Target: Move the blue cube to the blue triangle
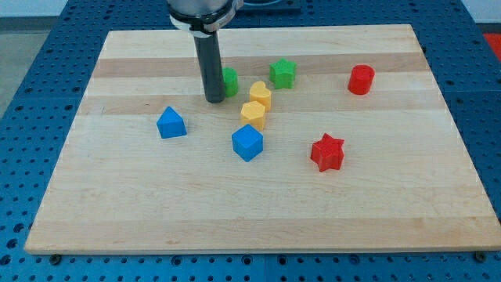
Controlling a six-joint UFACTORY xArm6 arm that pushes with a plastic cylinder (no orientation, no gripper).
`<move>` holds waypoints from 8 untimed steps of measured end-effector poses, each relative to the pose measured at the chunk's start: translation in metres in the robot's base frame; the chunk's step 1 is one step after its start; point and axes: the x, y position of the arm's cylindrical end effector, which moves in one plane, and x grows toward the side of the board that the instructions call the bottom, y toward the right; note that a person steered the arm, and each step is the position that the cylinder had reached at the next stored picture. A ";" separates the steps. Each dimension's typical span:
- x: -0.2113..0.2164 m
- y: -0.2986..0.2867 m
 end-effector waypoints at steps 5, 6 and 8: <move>-0.014 -0.014; -0.026 -0.020; -0.047 -0.020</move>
